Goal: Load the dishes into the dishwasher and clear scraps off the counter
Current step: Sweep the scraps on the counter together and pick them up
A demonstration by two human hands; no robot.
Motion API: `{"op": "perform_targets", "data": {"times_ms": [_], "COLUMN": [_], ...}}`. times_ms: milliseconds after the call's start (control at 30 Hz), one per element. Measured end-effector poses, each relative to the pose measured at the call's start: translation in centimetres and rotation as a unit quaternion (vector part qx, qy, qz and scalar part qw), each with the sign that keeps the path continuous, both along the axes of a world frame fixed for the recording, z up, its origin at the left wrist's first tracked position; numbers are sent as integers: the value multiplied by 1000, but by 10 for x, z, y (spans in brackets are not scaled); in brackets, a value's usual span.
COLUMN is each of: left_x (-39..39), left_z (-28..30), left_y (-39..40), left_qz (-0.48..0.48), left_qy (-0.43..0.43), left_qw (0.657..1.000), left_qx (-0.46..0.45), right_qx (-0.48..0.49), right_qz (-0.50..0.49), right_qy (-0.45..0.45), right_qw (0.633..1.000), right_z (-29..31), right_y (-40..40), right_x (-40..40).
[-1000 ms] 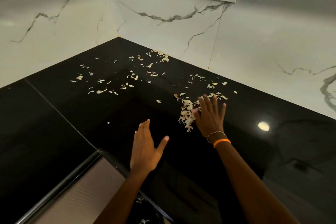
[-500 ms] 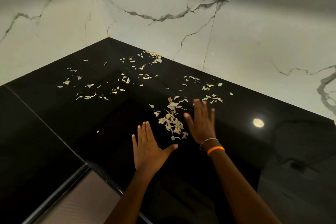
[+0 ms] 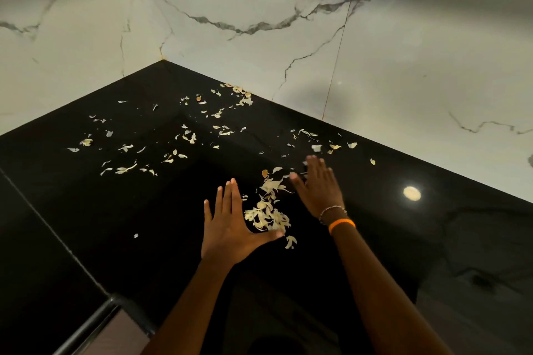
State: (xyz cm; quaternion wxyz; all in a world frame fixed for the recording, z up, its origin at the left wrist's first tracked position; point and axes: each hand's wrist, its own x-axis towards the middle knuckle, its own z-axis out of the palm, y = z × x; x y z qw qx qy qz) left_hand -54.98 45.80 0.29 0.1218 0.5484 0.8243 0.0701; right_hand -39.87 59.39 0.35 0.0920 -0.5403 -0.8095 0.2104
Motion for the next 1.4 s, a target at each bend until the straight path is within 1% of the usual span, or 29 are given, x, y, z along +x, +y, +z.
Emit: {"op": "perform_targets", "data": {"times_ms": [67, 100, 133, 167, 200, 267, 300, 367, 433, 533, 633, 733, 800, 867, 900, 933, 967, 1033, 1067, 1100, 1167, 1233, 1300, 1400], "left_x": [-1, -2, -2, -3, -4, -4, -4, -4, -3, -3, -2, -3, -2, -1, -1, 0, -1, -1, -2, -2, -2, -2, -3, -3], "left_z": [-1, -2, -3, -3, -4, -3, -3, -4, -3, -5, -6, -7, -7, -8, -8, -8, -9, -9, -9, -9, -10, -9, -9, -10], "left_y": [2, 4, 5, 5, 5, 4, 4, 4, 3, 4, 4, 4, 3, 2, 2, 2, 1, 1, 1, 1, 1, 1, 1, 2], "left_qz": [-10, -15, -18, -19, -21, -25, -28, -33, -36, -33, -28, -28, -24, -17, -13, -11, -11, -11, -10, -10, -7, -3, -1, -3], "left_qy": [2, 2, 1, -1, -2, 0, 0, 1, 7, 18, 19, 16, 14, 13, 9, 5, 3, -3, -7, -9, -10, -13, -12, -14], "left_qw": [1000, 1000, 1000, 1000, 1000, 1000, 1000, 999, 999, 999, 999, 999, 998, 997, 997, 996, 996, 996, 995, 995, 995, 996, 996, 996], "left_qx": [4, 7, 8, 8, 7, 5, 5, 5, 8, 10, 20, 38, 56, 74, 81, 85, 87, 93, 95, 95, 97, 93, 87, 87], "right_qx": [-23, -42, -53, -41, -4, 71, 79, 50, 29, 22, 23, 22, 22, 14, 0, -26, -61, -113, -103, -77, -36, -26, -26, -5], "right_qz": [87, 114, 120, 102, 62, -49, -107, -188, -197, -157, -75, 45, 133, 200, 218, 224, 210, 148, 115, 83, 22, -9, -12, 49], "right_qy": [42, 76, 118, 152, 160, 114, 88, 66, 36, 5, -16, 3, -5, -13, 5, 44, 103, 214, 229, 216, 148, 82, 29, -30], "right_qw": [995, 990, 984, 982, 985, 990, 987, 979, 979, 987, 997, 999, 991, 980, 976, 973, 970, 959, 961, 970, 988, 996, 999, 998], "right_z": [2, 3, 6, 7, 6, 2, 0, -1, -2, -5, -3, 1, 0, -2, -2, 0, 3, 10, 11, 10, 6, 1, -4, -4], "right_y": [-24, -33, -37, -35, -28, -2, 13, 42, 68, 97, 103, 78, 47, 12, -3, -15, -20, -9, 6, 25, 64, 94, 112, 111], "right_x": [-13, -14, -13, -8, 0, 24, 36, 54, 60, 46, 19, -10, -23, -27, -26, -23, -21, -18, -19, -20, -27, -41, -55, -69]}}
